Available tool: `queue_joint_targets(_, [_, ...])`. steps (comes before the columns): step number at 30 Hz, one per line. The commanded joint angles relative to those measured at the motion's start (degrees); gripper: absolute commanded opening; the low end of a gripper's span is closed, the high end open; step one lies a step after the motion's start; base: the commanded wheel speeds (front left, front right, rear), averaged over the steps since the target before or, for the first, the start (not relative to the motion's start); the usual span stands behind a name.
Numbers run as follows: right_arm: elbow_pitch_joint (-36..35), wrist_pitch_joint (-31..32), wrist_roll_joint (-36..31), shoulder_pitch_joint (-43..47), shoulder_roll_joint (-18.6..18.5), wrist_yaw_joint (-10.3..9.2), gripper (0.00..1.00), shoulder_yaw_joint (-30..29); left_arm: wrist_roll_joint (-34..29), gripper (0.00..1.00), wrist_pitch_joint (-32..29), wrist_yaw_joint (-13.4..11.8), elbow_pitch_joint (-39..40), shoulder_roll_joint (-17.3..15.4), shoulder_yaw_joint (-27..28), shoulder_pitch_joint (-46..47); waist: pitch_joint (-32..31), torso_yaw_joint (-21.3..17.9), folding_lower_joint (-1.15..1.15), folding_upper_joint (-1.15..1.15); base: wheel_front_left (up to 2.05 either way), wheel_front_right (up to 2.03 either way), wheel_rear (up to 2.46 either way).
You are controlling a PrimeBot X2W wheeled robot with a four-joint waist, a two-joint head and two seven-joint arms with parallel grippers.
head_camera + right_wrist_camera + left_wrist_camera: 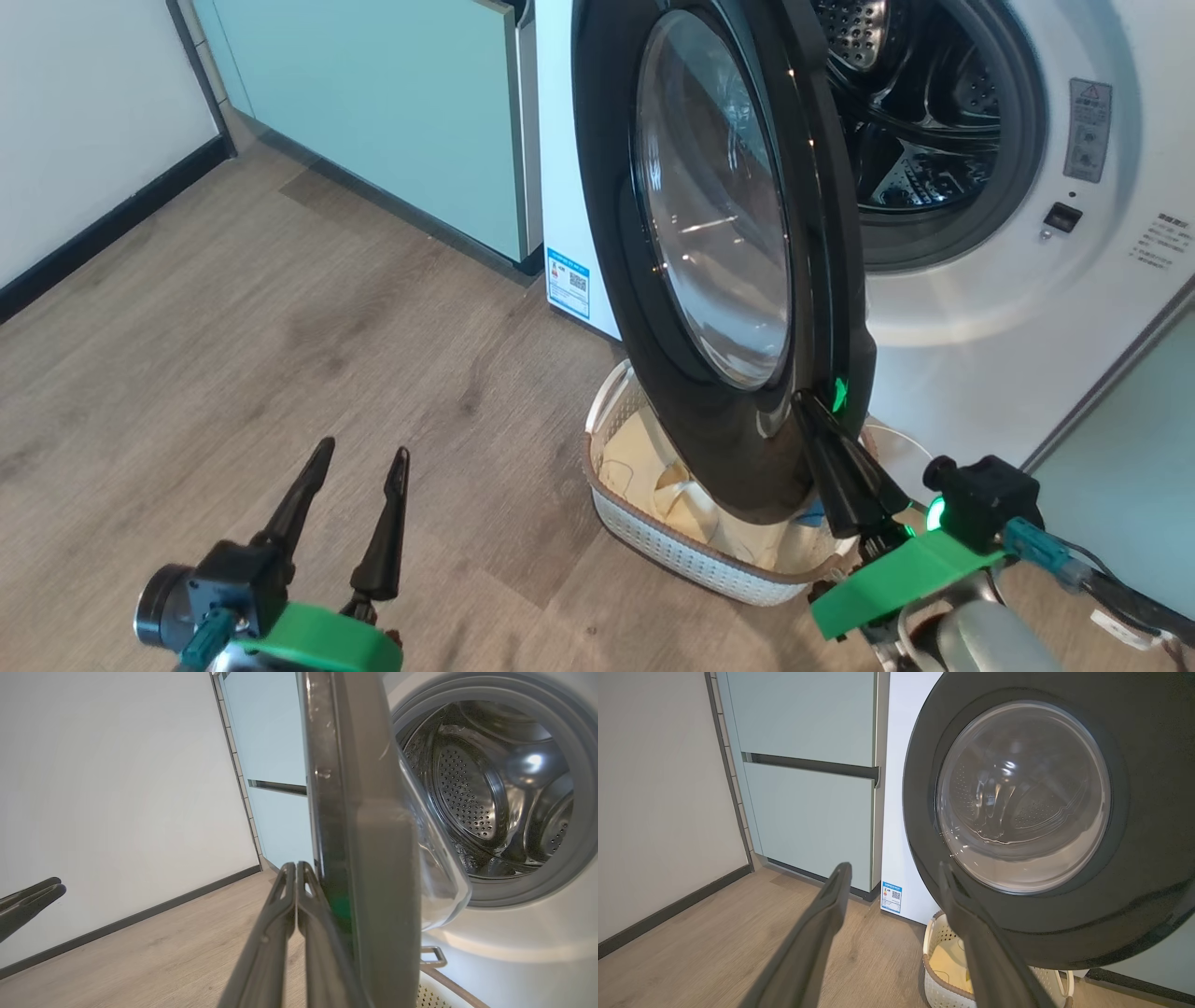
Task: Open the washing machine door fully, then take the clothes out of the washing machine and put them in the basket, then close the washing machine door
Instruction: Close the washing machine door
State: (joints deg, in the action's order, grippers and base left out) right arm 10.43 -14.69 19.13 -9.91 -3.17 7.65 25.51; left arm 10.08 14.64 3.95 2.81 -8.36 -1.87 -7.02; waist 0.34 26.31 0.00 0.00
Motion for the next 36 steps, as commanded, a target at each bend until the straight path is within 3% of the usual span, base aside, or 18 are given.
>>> queue_joint_targets(1, [-1.58, -0.31, -0.32, -3.0, 0.29, -0.16, 0.0, 0.13, -0.5, 1.0, 0.36, 0.29, 1.91, -0.09, 2.46, 2.78, 0.0, -0.02, 0.0, 0.0, 0.0, 0.0, 0.0])
queue_joint_targets(21, [2.78, -0.31, -5.9, -6.88, 0.29, -0.16, 0.0, -9.98, -0.97, 1.0, 0.36, 1.05, 2.76, 1.84, 3.04, 4.39, 3.82, -0.21, 0.0, 0.0, 0.0, 0.0, 0.0])
queue_joint_targets(36, [13.01, -0.31, -14.69, -22.43, -1.67, -0.16, 0.0, -23.67, -0.55, 1.0, 0.36, 1.89, 2.45, 4.78, 3.25, 9.4, 11.68, 1.24, 0.0, 0.0, 0.0, 0.0, 0.0])
